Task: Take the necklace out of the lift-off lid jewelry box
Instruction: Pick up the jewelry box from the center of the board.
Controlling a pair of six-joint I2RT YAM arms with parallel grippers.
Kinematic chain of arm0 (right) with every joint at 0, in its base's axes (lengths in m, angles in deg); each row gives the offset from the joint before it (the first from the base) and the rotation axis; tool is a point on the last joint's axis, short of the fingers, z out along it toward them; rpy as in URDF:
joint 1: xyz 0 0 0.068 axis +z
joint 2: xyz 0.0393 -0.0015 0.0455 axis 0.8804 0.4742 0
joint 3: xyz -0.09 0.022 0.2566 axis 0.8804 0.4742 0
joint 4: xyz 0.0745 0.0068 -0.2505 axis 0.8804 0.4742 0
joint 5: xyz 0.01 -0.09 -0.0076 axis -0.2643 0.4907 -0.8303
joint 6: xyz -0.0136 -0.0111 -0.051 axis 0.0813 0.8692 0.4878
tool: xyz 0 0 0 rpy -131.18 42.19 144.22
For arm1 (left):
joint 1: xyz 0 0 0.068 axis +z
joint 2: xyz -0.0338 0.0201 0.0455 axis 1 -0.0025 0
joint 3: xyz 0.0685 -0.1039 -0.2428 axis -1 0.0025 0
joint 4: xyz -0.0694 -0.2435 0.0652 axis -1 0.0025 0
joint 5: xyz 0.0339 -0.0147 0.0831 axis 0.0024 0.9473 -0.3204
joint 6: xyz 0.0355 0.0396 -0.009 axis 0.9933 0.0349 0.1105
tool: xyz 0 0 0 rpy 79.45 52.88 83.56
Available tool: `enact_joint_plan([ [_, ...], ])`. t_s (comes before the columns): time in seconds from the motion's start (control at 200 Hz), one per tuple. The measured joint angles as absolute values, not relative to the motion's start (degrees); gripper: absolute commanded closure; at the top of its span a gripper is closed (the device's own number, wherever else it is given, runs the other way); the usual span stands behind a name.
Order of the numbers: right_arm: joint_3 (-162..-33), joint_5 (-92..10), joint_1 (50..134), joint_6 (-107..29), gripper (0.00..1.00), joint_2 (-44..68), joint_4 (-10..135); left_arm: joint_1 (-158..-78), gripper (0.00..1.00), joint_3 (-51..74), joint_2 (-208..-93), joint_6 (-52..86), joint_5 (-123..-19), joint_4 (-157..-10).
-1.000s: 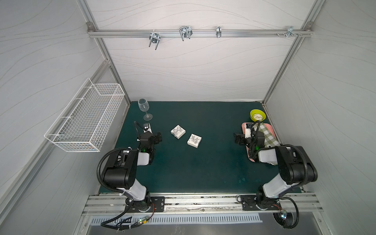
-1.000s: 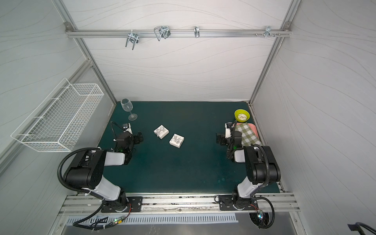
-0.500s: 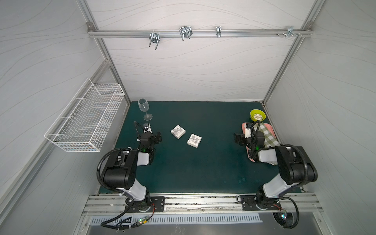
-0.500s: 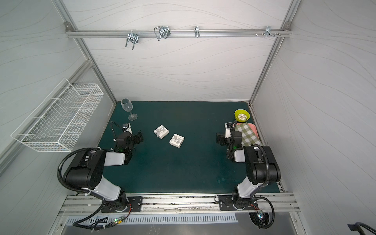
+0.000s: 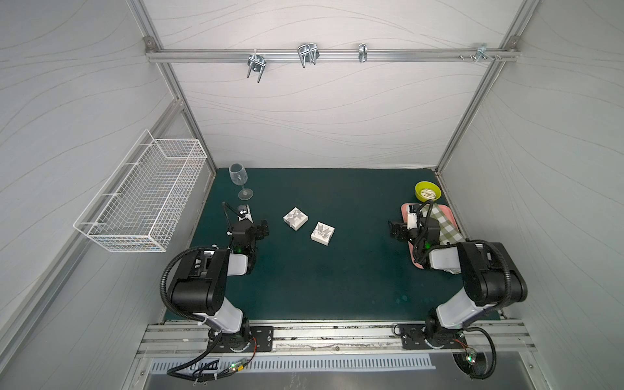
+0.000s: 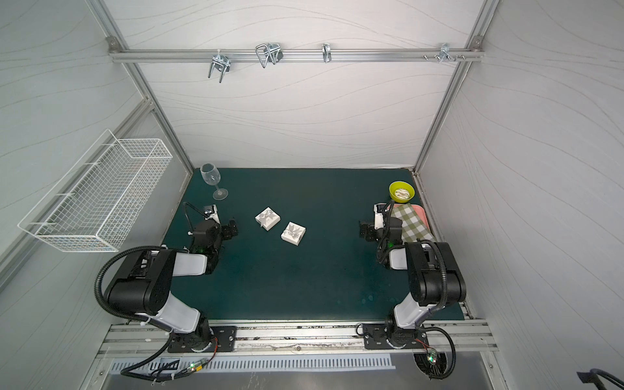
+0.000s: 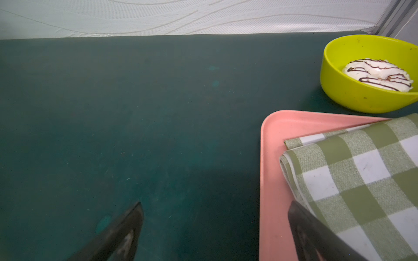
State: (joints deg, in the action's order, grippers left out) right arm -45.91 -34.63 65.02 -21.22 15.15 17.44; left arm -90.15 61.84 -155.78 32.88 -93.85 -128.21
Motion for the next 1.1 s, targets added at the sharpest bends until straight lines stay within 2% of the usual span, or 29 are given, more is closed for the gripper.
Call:
enact_joint_plan([
  [0.125, -45.62, -34.56, 65.59, -21.00, 0.01, 10.34, 19.89, -91.44, 0.01, 62.10, -149.62, 34.14, -93.87, -122.92],
  [0.22, -48.36, -31.98, 66.82, -21.35, 0.01, 4.88, 27.28, -92.29, 0.01, 58.51, -144.28, 33.16, -95.90, -113.77],
  [0.38, -63.85, -30.87, 67.76, -25.83, 0.01, 1.32, 46.23, -92.58, 0.01, 43.23, -139.06, 26.82, -100.47, -87.34],
  [0.48, -73.56, -31.52, 69.37, -26.90, 0.01, 1.53, 56.63, -92.18, 0.01, 33.81, -138.10, 24.00, -100.27, -72.28],
  [0.575, -80.97, -32.81, 73.94, -26.42, 0.01, 3.02, 65.72, -91.35, 0.02, 29.84, -136.57, 21.53, -97.67, -60.94],
  [0.69, -85.45, -35.30, 82.60, -24.39, 0.01, 5.75, 73.37, -90.76, 0.09, 30.62, -133.33, 18.97, -92.18, -50.36],
  [0.82, -88.16, -39.50, 93.55, -19.80, 0.01, 10.08, 80.00, -91.44, 0.16, 36.26, -127.61, 14.69, -83.64, -45.86],
  [0.965, -96.88, -44.07, 102.55, -13.63, 0.01, 19.13, 88.26, -101.10, 0.15, 42.47, -124.87, 9.86, -79.33, -43.93],
  [1.095, -103.26, -46.23, 106.09, -9.85, 0.01, 25.45, 93.48, -107.05, 0.17, 46.84, -123.47, 7.15, -75.77, -44.22],
])
